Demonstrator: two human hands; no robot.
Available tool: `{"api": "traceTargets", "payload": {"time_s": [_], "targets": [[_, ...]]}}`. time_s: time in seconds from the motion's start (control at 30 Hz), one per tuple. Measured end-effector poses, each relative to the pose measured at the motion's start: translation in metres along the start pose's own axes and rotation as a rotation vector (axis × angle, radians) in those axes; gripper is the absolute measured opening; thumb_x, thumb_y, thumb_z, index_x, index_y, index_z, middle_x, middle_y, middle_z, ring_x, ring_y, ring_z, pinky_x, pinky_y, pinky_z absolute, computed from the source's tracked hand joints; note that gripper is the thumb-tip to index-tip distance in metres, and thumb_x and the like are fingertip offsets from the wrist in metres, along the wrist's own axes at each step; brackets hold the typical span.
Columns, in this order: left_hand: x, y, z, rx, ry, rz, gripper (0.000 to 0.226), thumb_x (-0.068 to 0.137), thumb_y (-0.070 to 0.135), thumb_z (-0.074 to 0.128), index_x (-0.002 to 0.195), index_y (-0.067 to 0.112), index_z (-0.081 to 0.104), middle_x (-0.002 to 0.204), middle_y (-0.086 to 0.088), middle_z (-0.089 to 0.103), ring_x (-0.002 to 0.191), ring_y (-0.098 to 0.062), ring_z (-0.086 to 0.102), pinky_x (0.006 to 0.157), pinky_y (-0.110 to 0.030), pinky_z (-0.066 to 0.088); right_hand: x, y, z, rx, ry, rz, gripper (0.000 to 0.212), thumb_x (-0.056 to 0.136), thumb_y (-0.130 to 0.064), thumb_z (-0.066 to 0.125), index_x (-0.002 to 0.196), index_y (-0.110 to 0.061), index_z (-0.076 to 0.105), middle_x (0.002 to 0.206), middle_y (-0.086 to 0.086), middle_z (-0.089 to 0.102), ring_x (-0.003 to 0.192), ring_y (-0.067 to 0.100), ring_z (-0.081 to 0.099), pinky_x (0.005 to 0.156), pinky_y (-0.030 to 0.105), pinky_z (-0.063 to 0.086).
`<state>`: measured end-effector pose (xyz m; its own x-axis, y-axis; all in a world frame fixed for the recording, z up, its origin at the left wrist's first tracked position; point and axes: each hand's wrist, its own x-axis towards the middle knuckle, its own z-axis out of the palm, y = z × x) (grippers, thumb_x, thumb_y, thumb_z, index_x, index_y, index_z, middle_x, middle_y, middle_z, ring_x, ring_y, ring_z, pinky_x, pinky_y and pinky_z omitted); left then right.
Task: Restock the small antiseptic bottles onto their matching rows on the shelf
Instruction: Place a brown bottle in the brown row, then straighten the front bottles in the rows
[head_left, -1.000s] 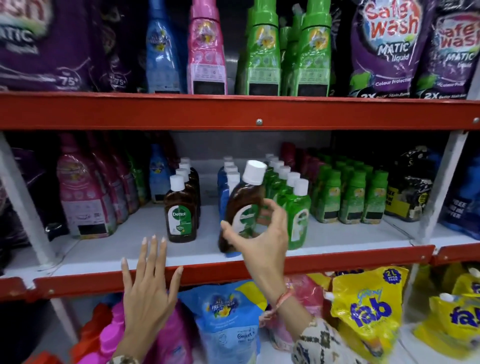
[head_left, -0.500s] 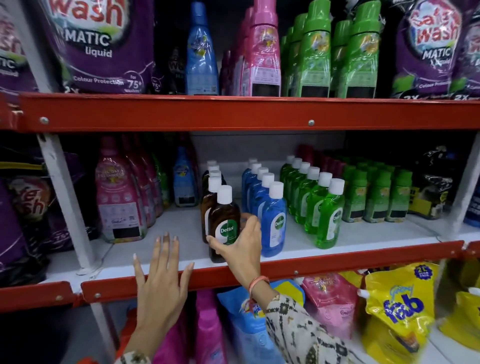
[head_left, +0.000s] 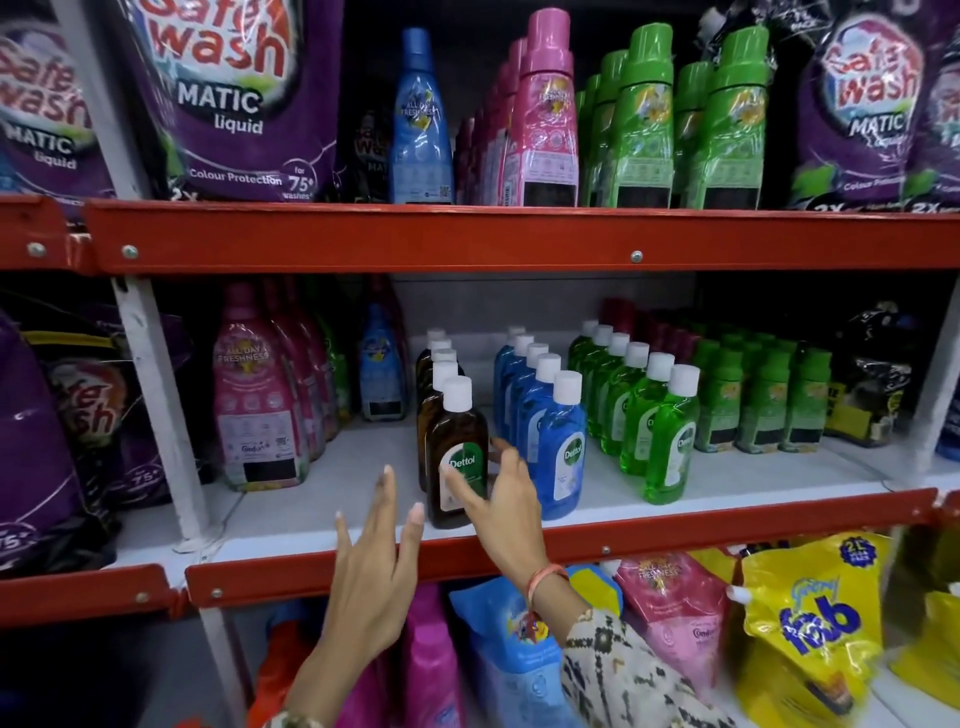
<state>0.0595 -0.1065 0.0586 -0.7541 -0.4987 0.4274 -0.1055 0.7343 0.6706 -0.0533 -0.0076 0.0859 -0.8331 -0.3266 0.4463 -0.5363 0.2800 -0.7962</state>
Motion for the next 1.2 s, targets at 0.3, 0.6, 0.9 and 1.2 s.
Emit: {"api": "traceTargets", "payload": {"time_s": [0.3, 0.6, 0.9, 1.2], "targets": [[0.014, 0.045, -0.002, -0.579, -0.128, -0.22, 0.073, 0.066, 0.089, 0.005, 0.12, 0.058, 0.041, 0.136, 0.015, 0.042, 0.132, -0.007, 0.039, 0.118, -0.03, 0.017, -0.002, -0.005, -0.018, 0.068, -0.083, 0.175, 0.06, 0.095, -0.061, 0.029, 0.074, -0.013, 0.058, 0.086, 0.012, 0.068, 0.091, 0.031, 0.06, 0.079, 0.038, 0.043], [0.019, 0.042, -0.003, -0.58, -0.088, -0.275, 0.095, 0.073, 0.075, 0.005, 0.15, 0.025, 0.027, 0.155, -0.006, 0.036, 0.141, -0.021, 0.037, 0.118, -0.034, 0.019, -0.006, 0.002, -0.018, 0.116, -0.056, 0.167, 0.065, 0.092, -0.065, 0.033, 0.091, -0.012, 0.071, 0.088, 0.008, 0.073, 0.09, 0.023, 0.064, 0.086, 0.038, 0.05], [0.004, 0.046, 0.015, -0.467, 0.386, -0.16, 0.092, 0.077, 0.084, 0.006, 0.141, 0.03, 0.045, 0.146, 0.0, 0.051, 0.136, -0.015, 0.045, 0.115, -0.037, 0.031, -0.016, 0.005, -0.046, 0.13, 0.067, -0.022, 0.05, 0.094, -0.061, 0.035, 0.101, -0.023, 0.067, 0.089, -0.008, 0.072, 0.081, 0.011, 0.063, 0.069, 0.022, 0.042], [0.006, 0.12, 0.067, -0.469, 0.004, -0.181, 0.091, 0.079, 0.075, 0.008, 0.135, 0.019, 0.052, 0.139, -0.006, 0.057, 0.126, -0.012, 0.05, 0.113, -0.034, 0.032, 0.019, 0.052, -0.11, 0.154, 0.145, 0.176, 0.05, 0.098, -0.049, 0.038, 0.125, -0.01, 0.055, 0.118, 0.009, 0.066, 0.108, 0.026, 0.059, 0.088, 0.03, 0.041]]}}
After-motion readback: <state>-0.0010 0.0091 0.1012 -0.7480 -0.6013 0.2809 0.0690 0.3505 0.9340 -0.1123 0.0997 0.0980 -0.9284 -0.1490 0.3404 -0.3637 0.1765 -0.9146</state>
